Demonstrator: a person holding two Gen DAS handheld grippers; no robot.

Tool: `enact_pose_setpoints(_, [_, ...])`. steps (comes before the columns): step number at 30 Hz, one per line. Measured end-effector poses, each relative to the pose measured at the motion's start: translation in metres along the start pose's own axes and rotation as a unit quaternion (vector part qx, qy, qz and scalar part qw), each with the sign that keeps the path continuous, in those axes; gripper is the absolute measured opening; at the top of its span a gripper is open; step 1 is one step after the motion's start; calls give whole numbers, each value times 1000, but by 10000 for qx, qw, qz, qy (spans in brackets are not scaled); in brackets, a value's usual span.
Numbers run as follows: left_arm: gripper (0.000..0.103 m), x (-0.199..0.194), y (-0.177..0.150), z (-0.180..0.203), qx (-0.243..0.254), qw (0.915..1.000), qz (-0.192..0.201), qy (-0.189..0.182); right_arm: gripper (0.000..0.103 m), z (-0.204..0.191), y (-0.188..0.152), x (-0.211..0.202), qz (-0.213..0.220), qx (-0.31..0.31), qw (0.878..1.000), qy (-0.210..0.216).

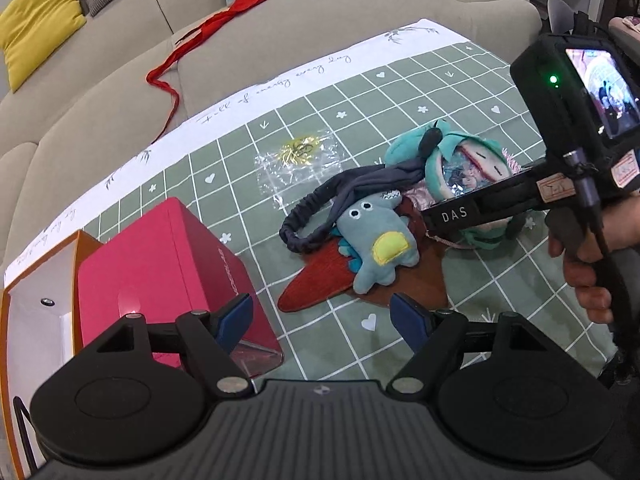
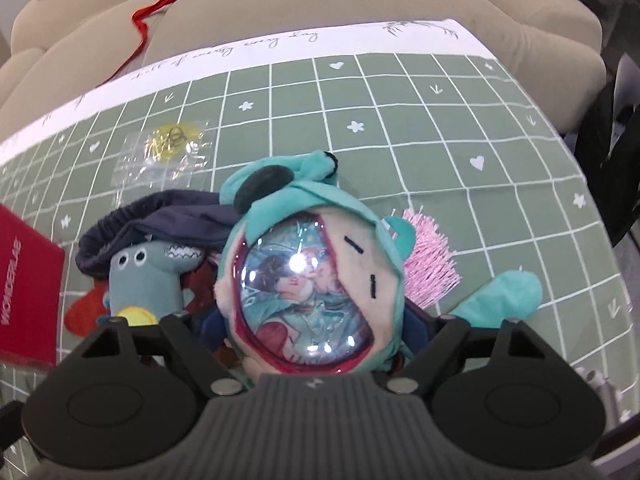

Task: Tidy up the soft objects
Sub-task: 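Grasp the teal doll plush with the right tool while the left tool grasps the blue plush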

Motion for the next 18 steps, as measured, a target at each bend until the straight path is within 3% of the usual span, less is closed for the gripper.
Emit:
enact_pose_setpoints(5, [92, 3, 2, -1, 67, 9998, 36, 162, 83, -3, -1, -8, 99, -375, 9987, -335])
enact_pose_setpoints(10, [92, 16, 10, 16, 347, 9986, 220, -339, 82, 5, -1, -19, 190, -283, 9988, -354])
enact_pose_setpoints(13, [92, 30, 18, 21, 639, 9968, 446, -172, 82, 8, -1, -21, 203, -217, 9989, -363])
enact_pose_setpoints(16, [92, 54, 21, 25, 827, 9959, 356, -48, 82, 7, 0, -21, 211, -171, 9993, -272])
enact_pose_setpoints(18, [92, 69, 19, 33, 933, 9952, 212, -189, 82, 5, 0, -21, 200, -156, 9994, -216])
Point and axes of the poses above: each gripper's, at about its wrist camera, not at the fingertips, and x roughly the way its jaws point, z to its right, y to its top, the point moved 10 cm from there along x, roughly the way its jaws point, and after that the axes turned 1 degree about -y, right-handed, at the moved point
